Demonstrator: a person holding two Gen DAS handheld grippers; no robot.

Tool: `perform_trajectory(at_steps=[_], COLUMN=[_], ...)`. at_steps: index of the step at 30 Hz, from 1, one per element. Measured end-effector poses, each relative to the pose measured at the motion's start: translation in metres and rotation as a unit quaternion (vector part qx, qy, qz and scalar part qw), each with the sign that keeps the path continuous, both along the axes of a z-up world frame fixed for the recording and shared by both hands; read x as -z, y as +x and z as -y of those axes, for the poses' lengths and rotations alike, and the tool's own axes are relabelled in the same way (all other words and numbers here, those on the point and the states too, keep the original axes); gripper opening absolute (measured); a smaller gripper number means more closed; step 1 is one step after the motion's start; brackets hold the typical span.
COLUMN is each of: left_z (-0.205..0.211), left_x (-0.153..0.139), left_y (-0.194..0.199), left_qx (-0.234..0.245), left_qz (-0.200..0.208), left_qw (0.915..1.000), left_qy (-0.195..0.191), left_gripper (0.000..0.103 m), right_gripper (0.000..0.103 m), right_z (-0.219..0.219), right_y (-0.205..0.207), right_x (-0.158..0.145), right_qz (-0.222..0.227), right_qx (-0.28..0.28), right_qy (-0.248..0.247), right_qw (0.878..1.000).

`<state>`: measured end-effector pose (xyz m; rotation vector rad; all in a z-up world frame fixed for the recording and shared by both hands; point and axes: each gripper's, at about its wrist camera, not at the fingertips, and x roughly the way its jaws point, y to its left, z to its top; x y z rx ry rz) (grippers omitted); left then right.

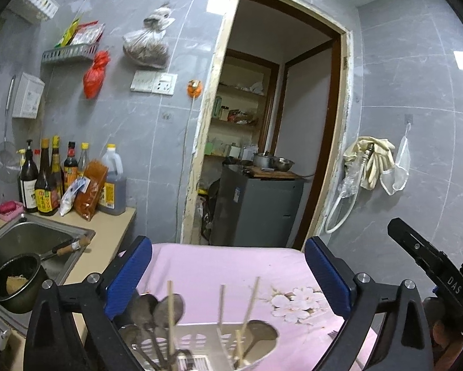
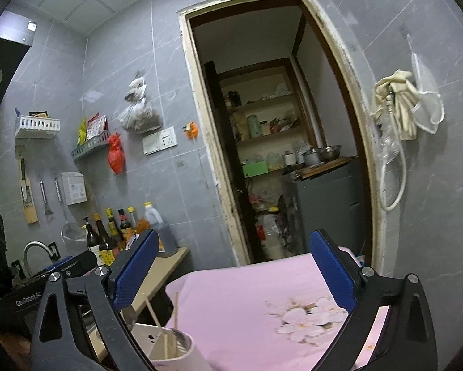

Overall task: Organize utensils
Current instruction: 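Withdraw both open tools up and away from the holder, then move both open tools toward the steel fork and the leaning chopstick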

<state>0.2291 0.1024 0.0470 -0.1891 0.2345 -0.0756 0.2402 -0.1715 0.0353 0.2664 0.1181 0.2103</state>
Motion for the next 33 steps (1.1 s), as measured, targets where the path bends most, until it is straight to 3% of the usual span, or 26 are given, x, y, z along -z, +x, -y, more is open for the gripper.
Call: perform_trajectory(at_steps=[19,25,33], left_z=[0.093,0.112,0.126], left_x=[-0.009,-0.001,0.031], left_y=[-0.032,-0.039,-0.05], left_qx=[-0.042,-0.063,-0.097], left_qz=[0.024,0.015,-0.033], left_qw=[0.9988,0.9977,0.9945], left_qy=[0.009,0.019,0.022], left_gripper=[0.102,0.102,0.102], right_gripper=[0.097,0.097,0.097], right_z=[0.09,0.109,0.12], right_y=[-0.022,-0.017,-0.003], right_x=[-0.006,0.012,0.055], right_qz=[0.01,-0.013,-0.068], right_qx=[-0.018,-0.039,-0.081], right_qy=[-0.016,-0.023,-0.042], right_qw=[1.0,0.999,0.993])
